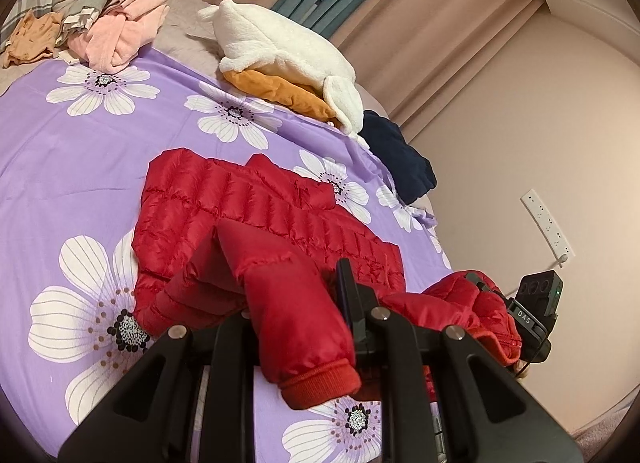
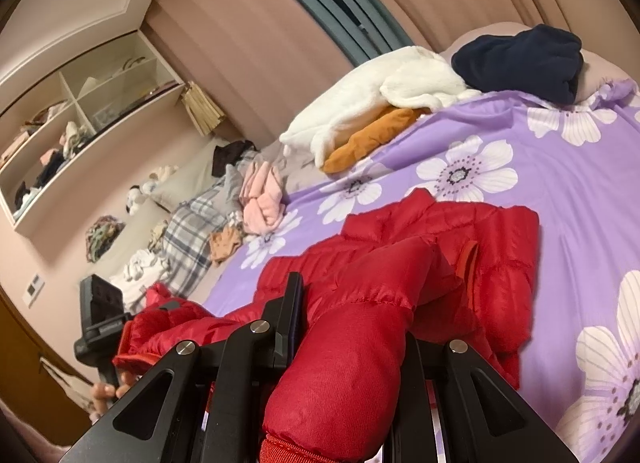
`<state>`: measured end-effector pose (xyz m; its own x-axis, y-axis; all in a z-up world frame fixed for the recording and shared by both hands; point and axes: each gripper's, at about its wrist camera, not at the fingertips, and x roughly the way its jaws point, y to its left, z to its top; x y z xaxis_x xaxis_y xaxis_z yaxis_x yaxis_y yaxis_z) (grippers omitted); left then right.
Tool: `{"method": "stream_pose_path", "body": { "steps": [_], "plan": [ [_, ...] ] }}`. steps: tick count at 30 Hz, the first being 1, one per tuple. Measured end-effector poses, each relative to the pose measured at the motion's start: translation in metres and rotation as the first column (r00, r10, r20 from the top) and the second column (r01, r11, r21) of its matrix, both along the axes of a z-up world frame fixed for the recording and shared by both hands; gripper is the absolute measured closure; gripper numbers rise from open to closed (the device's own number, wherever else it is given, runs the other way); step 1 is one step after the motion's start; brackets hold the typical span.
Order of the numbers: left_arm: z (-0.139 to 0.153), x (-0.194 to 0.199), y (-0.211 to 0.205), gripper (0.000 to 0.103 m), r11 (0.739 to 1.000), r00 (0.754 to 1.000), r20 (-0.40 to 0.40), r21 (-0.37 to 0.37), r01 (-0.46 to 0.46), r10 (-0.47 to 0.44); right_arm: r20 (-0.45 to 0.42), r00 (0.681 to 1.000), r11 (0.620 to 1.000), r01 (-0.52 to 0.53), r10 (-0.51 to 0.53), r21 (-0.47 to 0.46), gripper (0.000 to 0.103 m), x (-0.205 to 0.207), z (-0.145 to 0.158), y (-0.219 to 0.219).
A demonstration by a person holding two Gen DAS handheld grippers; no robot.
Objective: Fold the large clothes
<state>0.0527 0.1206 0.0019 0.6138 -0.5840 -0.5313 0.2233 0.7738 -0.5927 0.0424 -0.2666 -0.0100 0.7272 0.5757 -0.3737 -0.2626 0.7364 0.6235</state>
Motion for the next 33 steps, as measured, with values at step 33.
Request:
{"method": "stream_pose_path", "body": {
  "steps": [33],
  "plan": [
    [-0.017,0.052,-0.003,0.084,1.000,0.999,-0.035,0.022,-0.023,0.024,-0.030,0.999,0.998,0.041,-0.043,-0.037,0.082,0.033,-0.014,0.000]
  ]
}}
